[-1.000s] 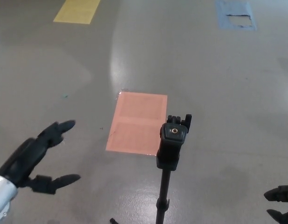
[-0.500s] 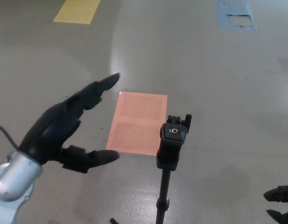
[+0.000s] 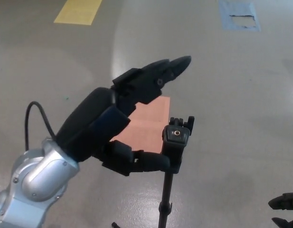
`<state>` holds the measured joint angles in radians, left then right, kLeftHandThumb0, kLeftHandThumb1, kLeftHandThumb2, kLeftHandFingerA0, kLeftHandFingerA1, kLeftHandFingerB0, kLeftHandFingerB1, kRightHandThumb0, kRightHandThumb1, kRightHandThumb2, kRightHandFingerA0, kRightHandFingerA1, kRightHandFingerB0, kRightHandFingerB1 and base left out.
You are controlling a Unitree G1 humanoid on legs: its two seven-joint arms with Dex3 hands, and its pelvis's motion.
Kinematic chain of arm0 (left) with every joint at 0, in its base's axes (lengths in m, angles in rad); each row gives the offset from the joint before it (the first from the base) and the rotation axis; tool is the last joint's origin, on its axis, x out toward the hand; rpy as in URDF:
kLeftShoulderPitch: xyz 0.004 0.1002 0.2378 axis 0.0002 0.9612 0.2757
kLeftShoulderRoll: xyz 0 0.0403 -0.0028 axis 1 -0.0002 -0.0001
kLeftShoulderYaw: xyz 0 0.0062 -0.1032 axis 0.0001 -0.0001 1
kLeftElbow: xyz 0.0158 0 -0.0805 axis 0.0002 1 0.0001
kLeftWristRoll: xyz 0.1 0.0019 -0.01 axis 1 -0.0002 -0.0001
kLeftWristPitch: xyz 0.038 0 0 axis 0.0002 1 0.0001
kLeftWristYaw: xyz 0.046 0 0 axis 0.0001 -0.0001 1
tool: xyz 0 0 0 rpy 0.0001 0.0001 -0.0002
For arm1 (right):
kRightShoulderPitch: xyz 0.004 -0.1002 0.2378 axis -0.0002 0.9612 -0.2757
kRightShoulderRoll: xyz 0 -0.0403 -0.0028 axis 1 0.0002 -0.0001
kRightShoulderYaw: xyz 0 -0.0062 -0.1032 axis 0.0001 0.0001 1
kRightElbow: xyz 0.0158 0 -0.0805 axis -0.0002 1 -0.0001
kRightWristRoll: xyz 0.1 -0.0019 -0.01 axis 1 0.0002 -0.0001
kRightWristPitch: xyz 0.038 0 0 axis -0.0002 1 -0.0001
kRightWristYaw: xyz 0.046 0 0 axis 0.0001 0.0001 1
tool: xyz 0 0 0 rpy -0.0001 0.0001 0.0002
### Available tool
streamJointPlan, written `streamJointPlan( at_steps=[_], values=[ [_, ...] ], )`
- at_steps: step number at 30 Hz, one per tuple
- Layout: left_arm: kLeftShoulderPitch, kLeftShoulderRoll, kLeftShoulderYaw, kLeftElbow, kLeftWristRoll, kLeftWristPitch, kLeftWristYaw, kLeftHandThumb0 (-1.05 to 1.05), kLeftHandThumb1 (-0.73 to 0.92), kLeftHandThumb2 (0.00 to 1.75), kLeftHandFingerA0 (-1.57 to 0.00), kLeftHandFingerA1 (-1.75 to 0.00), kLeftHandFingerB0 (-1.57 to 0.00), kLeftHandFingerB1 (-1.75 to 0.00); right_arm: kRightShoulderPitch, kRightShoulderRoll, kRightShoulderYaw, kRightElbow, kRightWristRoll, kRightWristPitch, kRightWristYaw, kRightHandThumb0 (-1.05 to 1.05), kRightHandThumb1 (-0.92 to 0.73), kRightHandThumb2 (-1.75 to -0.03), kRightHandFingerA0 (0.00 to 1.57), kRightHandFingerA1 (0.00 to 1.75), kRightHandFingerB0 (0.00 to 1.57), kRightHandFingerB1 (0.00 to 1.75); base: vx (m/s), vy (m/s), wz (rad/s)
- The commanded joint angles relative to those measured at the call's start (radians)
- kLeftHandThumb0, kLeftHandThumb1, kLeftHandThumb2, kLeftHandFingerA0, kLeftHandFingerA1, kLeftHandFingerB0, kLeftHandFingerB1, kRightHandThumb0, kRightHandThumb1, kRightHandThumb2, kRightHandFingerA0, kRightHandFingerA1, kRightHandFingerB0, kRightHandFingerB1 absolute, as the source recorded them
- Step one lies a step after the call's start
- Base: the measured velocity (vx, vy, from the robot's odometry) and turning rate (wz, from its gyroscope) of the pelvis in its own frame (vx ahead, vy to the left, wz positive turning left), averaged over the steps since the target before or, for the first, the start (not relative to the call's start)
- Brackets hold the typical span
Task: The robot uses its left hand to grab the top of a phone stand kept on the floor and rotates it anti-clockwise
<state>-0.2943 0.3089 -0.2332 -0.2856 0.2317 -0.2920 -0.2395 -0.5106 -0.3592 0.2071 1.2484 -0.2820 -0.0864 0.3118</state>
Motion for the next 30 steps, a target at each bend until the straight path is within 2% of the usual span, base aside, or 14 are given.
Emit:
streamJointPlan(
  at_steps=[1, 9, 10, 11, 15, 16, 17, 20, 24, 25, 26, 27, 28, 30],
  values=[
    [-0.019, -0.008, -0.021, 0.012, 0.042, 0.042, -0.023, -0.64, 0.41, 0.71, -0.12, -0.14, 0.00, -0.04, 0.003, -0.020, 0.002, 0.004, -0.009, -0.013, 0.009, -0.45, -0.74, -0.76, 0.29, 0.44, 0.19, 0.37, 0.00, 0.000, 0.00],
    [-0.032, -0.035, -0.034, 0.060, 0.060, 0.029, 0.002, -0.60, 0.39, 0.71, -0.11, -0.22, 0.00, -0.14, 0.001, -0.018, 0.002, 0.006, -0.014, -0.012, 0.006, -0.45, -0.75, -0.76, 0.28, 0.42, 0.19, 0.37, 0.00, 0.000, 0.00],
    [-0.036, -0.042, -0.033, 0.073, 0.068, 0.021, 0.009, -0.55, 0.36, 0.73, -0.08, -0.28, 0.00, -0.22, 0.001, -0.018, 0.001, 0.007, -0.013, -0.010, 0.007, -0.45, -0.74, -0.76, 0.28, 0.43, 0.19, 0.37, 0.00, 0.000, 0.00],
    [-0.041, -0.048, -0.033, 0.088, 0.076, 0.011, 0.020, -0.57, 0.38, 0.72, -0.05, -0.36, -0.05, -0.26, 0.001, -0.018, 0.001, 0.007, -0.013, -0.011, 0.009, -0.39, -0.82, -0.65, 0.34, 0.39, 0.20, 0.30, 0.00, 0.000, 0.00],
    [-0.055, -0.063, -0.030, 0.126, 0.093, -0.011, 0.043, -0.60, 0.39, 0.72, -0.06, -0.38, -0.05, -0.28, -0.001, -0.018, 0.000, 0.007, -0.012, -0.008, 0.011, -0.39, -0.82, -0.65, 0.33, 0.39, 0.20, 0.30, 0.00, 0.000, 0.00],
    [-0.061, -0.069, -0.028, 0.140, 0.087, -0.018, 0.046, -0.57, 0.44, 0.54, -0.12, -0.30, -0.12, -0.28, -0.002, -0.018, 0.000, 0.006, -0.013, -0.007, 0.011, -0.45, -0.75, -0.76, 0.29, 0.43, 0.20, 0.37, 0.00, 0.000, 0.00],
    [-0.076, -0.079, -0.028, 0.170, 0.092, -0.029, 0.058, -0.32, 0.25, 0.84, 0.00, -0.49, 0.00, -0.48, -0.001, -0.019, 0.001, 0.005, -0.013, -0.010, 0.012, -0.44, -0.75, -0.76, 0.28, 0.43, 0.20, 0.37, 0.00, 0.000, 0.00],
    [-0.088, -0.089, -0.025, 0.192, 0.098, -0.036, 0.067, -0.32, 0.25, 0.84, 0.00, -0.49, 0.00, -0.48, -0.004, -0.017, -0.002, 0.006, -0.011, -0.005, 0.012, -0.45, -0.74, -0.76, 0.30, 0.43, 0.20, 0.37, 0.00, 0.000, 0.00],
    [-0.101, -0.104, -0.029, 0.208, 0.111, -0.030, 0.078, -0.31, 0.26, 0.84, 0.00, -0.48, 0.00, -0.47, -0.004, -0.017, 0.001, 0.007, -0.015, -0.007, 0.008, -0.39, -0.82, -0.65, 0.35, 0.39, 0.21, 0.30, 0.00, 0.000, 0.00],
    [-0.105, -0.109, -0.031, 0.212, 0.116, -0.024, 0.080, -0.31, 0.25, 0.84, 0.00, -0.48, 0.00, -0.47, -0.005, -0.017, 0.000, 0.007, -0.014, -0.010, 0.011, -0.44, -0.75, -0.76, 0.29, 0.43, 0.20, 0.37, 0.00, 0.000, 0.00],
    [-0.106, -0.110, -0.031, 0.213, 0.117, -0.024, 0.081, -0.31, 0.25, 0.84, 0.00, -0.48, 0.00, -0.47, -0.005, -0.016, 0.000, 0.007, -0.014, -0.011, 0.012, -0.44, -0.75, -0.76, 0.29, 0.43, 0.20, 0.37, 0.00, 0.000, 0.00],
    [-0.106, -0.112, -0.031, 0.215, 0.118, -0.025, 0.082, -0.31, 0.25, 0.84, -0.01, -0.48, -0.01, -0.47, -0.006, -0.016, 0.000, 0.006, -0.014, -0.011, 0.013, -0.39, -0.83, -0.65, 0.34, 0.39, 0.21, 0.31, 0.00, 0.000, 0.00],
    [-0.108, -0.116, -0.032, 0.223, 0.119, -0.027, 0.085, -0.60, 0.41, 0.67, -0.14, -0.38, -0.10, -0.35, -0.007, -0.017, 0.002, 0.007, -0.017, -0.012, 0.010, -0.46, -0.73, -0.79, 0.31, 0.44, 0.19, 0.38, 0.00, 0.000, 0.00],
    [-0.109, -0.121, -0.033, 0.229, 0.119, -0.029, 0.088, -0.60, 0.41, 0.67, -0.14, -0.38, -0.10, -0.35, -0.008, -0.018, 0.004, 0.007, -0.020, -0.011, 0.007, -0.46, -0.73, -0.79, 0.31, 0.44, 0.19, 0.38, 0.00, 0.000, 0.00]
  ],
)
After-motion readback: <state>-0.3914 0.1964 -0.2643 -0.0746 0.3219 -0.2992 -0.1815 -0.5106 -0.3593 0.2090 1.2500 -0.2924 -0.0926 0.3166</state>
